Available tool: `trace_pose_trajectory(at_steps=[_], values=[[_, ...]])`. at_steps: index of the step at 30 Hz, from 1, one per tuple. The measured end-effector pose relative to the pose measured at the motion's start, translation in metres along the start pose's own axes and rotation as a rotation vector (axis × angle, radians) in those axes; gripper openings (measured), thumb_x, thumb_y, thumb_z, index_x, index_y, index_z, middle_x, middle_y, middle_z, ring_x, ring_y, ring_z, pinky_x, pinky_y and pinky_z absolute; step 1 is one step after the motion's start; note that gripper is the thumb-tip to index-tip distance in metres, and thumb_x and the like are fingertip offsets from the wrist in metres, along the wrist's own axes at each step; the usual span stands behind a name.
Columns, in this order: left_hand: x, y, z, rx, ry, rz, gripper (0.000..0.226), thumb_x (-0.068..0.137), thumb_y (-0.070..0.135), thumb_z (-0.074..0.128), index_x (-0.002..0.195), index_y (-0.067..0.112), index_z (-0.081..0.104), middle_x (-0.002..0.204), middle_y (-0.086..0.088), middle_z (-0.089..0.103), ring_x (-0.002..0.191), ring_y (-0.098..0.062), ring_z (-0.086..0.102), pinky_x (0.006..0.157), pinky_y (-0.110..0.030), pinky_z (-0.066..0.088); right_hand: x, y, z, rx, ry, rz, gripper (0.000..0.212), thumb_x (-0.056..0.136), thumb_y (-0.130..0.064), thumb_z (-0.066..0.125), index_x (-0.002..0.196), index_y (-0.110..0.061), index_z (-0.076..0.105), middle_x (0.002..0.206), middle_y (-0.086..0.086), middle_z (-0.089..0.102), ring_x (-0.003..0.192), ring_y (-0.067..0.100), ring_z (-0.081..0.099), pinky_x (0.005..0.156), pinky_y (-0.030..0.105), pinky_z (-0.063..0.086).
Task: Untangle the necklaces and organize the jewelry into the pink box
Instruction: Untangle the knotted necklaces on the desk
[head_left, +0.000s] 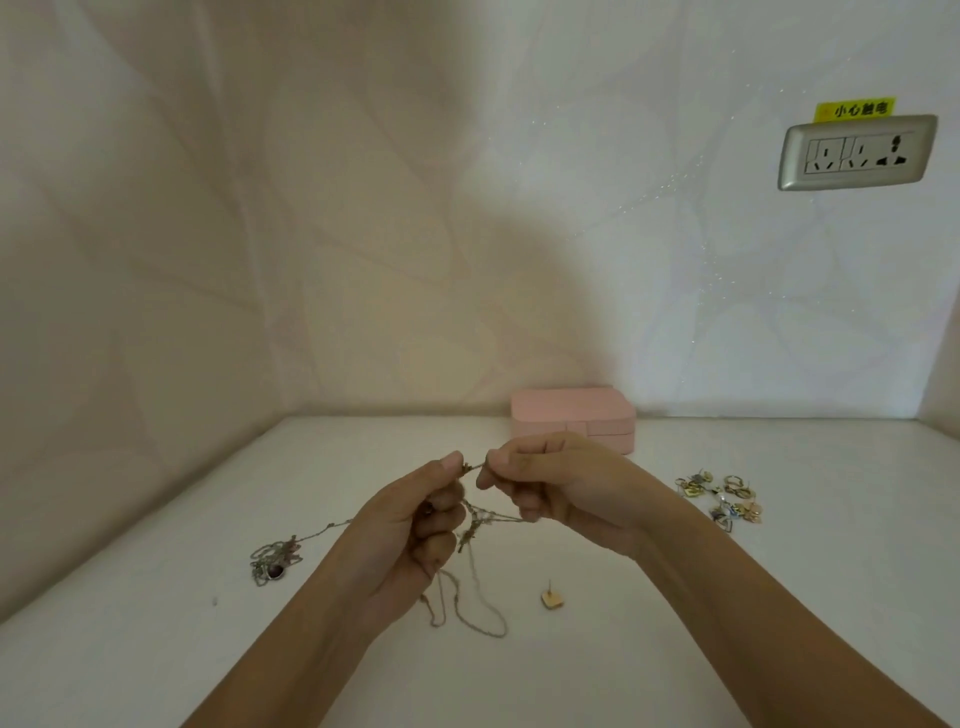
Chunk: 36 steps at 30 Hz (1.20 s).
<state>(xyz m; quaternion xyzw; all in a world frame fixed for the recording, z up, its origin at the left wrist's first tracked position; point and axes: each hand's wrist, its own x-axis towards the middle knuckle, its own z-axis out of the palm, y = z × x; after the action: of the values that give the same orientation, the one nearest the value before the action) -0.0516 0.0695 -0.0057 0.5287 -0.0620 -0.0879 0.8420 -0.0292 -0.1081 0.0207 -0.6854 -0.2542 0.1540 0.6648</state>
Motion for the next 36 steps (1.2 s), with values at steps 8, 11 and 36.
trace_pose_trajectory(at_steps=[8,11,36], values=[[-0.003,-0.003,0.000,0.390,0.035,0.055,0.016,0.085,0.011,0.063,0.100,0.009,0.069,0.058,0.005,0.025,0.048,-0.008,0.017,0.039,-0.015,0.017,-0.005,-0.007,-0.010,0.103,-0.133,0.009,0.020,0.089,-0.017,0.053,0.087,-0.014,0.073,0.043,-0.005,0.032,0.036,0.004,0.022,0.039,0.016,0.017],[-0.004,-0.002,0.000,0.390,-0.035,0.066,0.017,0.075,0.021,0.070,0.090,0.015,0.071,0.060,0.006,0.033,0.047,-0.006,0.019,0.039,-0.014,0.019,-0.005,-0.006,-0.010,0.144,-0.163,-0.066,0.016,0.084,-0.018,0.061,0.075,-0.018,0.073,0.059,-0.002,0.056,0.052,0.006,0.049,0.052,0.015,0.040],[0.000,0.008,-0.004,0.081,0.131,0.023,0.026,0.074,0.029,0.060,0.056,0.017,0.046,0.053,0.005,0.031,0.042,-0.007,0.017,0.037,-0.018,0.012,0.002,0.001,-0.029,-0.136,0.358,0.002,0.017,0.092,-0.014,0.059,0.093,-0.008,0.075,0.085,0.005,0.068,0.057,0.007,0.054,0.045,0.014,0.034]])
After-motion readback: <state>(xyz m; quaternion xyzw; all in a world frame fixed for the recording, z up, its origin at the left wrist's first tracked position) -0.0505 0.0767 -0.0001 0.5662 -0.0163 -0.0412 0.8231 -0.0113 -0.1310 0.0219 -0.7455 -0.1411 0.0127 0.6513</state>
